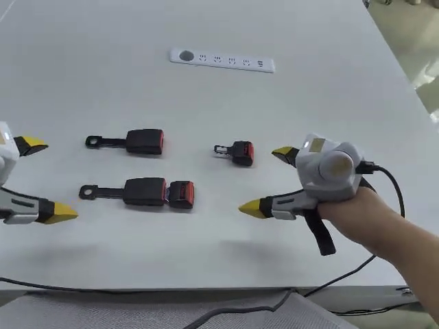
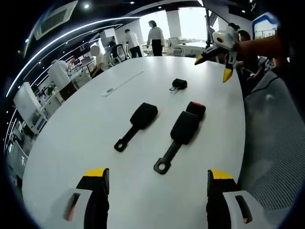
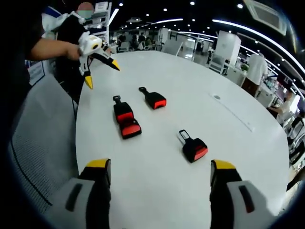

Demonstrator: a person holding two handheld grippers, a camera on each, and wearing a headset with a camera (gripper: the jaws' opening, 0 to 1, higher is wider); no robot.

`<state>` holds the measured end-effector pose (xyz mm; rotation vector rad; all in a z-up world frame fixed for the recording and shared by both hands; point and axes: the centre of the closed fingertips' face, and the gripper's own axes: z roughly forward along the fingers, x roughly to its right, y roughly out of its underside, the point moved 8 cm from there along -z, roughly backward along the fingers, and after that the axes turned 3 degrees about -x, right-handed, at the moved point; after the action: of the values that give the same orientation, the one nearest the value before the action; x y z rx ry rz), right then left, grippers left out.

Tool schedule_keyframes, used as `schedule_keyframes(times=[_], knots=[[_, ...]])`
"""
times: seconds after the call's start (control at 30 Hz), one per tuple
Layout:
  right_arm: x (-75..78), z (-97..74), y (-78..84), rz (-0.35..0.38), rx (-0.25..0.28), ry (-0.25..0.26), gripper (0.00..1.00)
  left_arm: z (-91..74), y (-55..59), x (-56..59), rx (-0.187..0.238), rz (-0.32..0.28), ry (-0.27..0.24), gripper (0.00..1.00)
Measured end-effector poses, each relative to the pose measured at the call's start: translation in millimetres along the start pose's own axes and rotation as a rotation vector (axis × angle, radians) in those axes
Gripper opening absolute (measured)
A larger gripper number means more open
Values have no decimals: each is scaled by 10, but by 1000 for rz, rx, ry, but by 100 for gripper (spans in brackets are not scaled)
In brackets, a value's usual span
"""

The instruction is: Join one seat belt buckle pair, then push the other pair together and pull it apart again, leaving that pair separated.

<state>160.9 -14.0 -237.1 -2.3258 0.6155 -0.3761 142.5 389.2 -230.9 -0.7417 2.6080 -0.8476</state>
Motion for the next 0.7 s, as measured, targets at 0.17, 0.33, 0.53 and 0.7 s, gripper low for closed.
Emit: schedule_keyframes(times=[0.17,0.33,0.53,0.7], knots=[[-27,-78,75,15,-1,36,94,-21,95,-26,11,-67,-20,91],[-21,-151,144,41,1,95,100,-33,148,35,24,-107,-21,100],[-37,-177,147,50,10,104,100,-61,209,20,27,-131,-35,100],[-24,-182,149,50,2,107,100,-105,219,22,36,-142,-44,100]])
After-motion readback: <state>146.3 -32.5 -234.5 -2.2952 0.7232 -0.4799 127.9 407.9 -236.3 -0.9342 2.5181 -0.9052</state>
